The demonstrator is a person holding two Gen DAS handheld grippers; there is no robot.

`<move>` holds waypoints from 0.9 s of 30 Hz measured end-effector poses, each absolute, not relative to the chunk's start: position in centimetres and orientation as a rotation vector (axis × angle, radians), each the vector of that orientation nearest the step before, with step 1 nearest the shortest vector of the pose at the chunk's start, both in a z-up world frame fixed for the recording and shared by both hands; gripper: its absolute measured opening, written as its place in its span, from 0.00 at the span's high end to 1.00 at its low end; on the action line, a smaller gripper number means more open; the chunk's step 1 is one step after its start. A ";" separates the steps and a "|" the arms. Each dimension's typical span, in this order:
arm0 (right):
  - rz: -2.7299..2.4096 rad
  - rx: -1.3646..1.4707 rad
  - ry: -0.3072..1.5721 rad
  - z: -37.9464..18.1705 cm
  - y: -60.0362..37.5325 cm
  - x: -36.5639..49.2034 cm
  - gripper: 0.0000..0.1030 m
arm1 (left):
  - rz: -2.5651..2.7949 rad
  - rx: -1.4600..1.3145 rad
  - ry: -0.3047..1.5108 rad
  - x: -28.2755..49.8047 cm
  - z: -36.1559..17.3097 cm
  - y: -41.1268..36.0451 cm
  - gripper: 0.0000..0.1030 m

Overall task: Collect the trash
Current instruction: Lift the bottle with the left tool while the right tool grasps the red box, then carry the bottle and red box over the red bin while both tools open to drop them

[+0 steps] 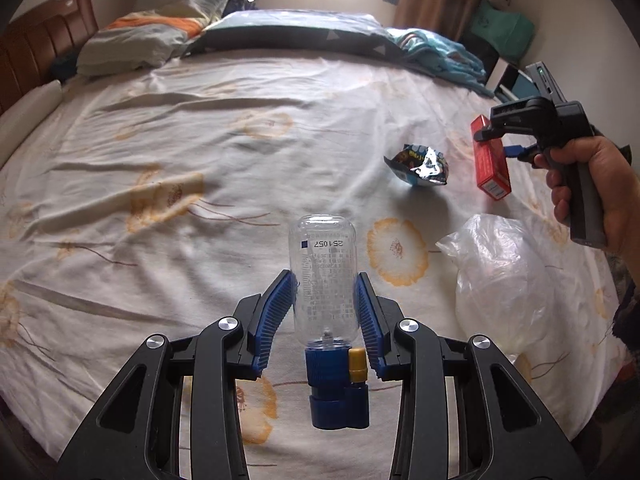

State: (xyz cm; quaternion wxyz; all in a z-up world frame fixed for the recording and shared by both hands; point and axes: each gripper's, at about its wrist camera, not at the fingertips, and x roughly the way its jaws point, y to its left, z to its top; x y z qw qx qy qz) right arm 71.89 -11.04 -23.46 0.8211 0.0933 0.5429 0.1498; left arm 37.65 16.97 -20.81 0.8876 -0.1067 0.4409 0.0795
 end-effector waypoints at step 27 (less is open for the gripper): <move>0.800 -0.047 0.811 -8.8 -26.1 35.1 0.59 | -0.002 -0.231 0.798 16.0 -11.8 6.2 0.64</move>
